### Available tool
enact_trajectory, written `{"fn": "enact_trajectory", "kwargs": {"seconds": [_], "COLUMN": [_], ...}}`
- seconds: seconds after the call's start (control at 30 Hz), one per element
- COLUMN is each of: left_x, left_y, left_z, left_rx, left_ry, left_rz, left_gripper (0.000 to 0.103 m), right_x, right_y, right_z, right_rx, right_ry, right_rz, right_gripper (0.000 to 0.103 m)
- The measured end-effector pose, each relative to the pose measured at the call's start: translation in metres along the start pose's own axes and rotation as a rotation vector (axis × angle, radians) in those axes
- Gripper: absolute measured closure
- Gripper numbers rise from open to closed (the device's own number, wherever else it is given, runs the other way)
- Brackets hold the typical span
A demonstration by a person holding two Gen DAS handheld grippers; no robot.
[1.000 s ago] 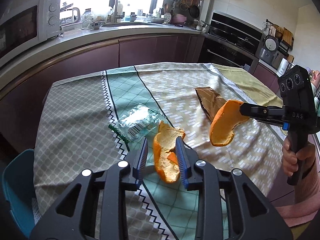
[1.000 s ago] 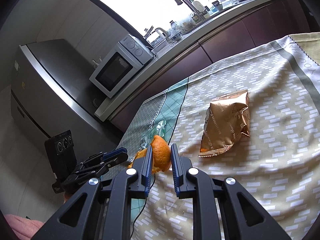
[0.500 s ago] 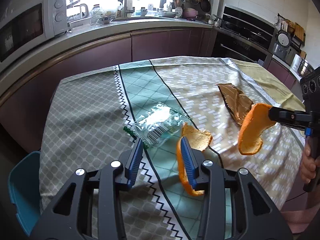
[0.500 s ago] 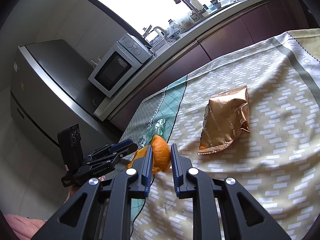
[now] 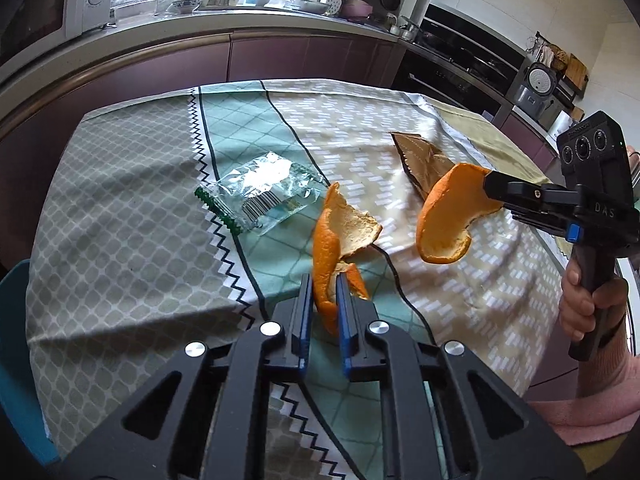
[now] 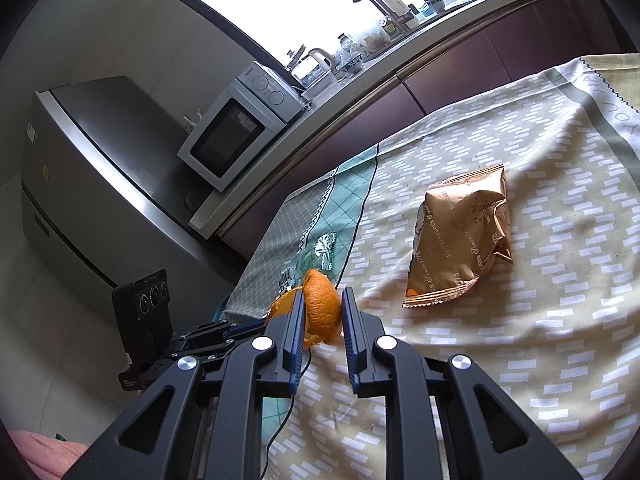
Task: Collect trash
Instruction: 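Carry both orange peels to the teal bin and open both grippers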
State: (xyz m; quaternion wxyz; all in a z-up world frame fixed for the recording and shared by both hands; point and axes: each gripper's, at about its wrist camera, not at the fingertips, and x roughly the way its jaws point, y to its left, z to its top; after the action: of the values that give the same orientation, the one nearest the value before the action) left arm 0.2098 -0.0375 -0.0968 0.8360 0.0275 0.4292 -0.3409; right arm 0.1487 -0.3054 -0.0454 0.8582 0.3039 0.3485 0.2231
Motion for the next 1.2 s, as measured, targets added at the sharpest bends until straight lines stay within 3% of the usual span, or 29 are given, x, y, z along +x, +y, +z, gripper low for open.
{"fn": "enact_trajectory", "kwargs": {"seconds": [0.17,0.4,0.77,1.2], "left_x": [-0.012,-0.053,-0.127,-0.19], "left_y": [-0.007,-0.001,0.049,0.121], "left_z": [-0.005,-0.014,-0.042,-0.082], "left_rx": [0.001,-0.017,-0.112,-0.264], "left_ry": [-0.035,-0.112,-0.21,-0.273], "left_rz": [-0.02,0.021,0.188,0.367], "left_gripper": [0.095,0.095,0.095,0.095], "right_x": [0.001,0.008,0.048,0.132], "right_y": [0.007,0.025,0.073,0.146], "right_z": [0.0,0.0,-0.001,-0.001], "right_rx": [-0.008,-0.031,-0.078,-0.176], "right_ry": [-0.002,0.009,0.074,0.21], "right_rz": [0.001,0.029,0.123,0.225], "right_gripper": [0.086,0.086,0.086,0.086]}}
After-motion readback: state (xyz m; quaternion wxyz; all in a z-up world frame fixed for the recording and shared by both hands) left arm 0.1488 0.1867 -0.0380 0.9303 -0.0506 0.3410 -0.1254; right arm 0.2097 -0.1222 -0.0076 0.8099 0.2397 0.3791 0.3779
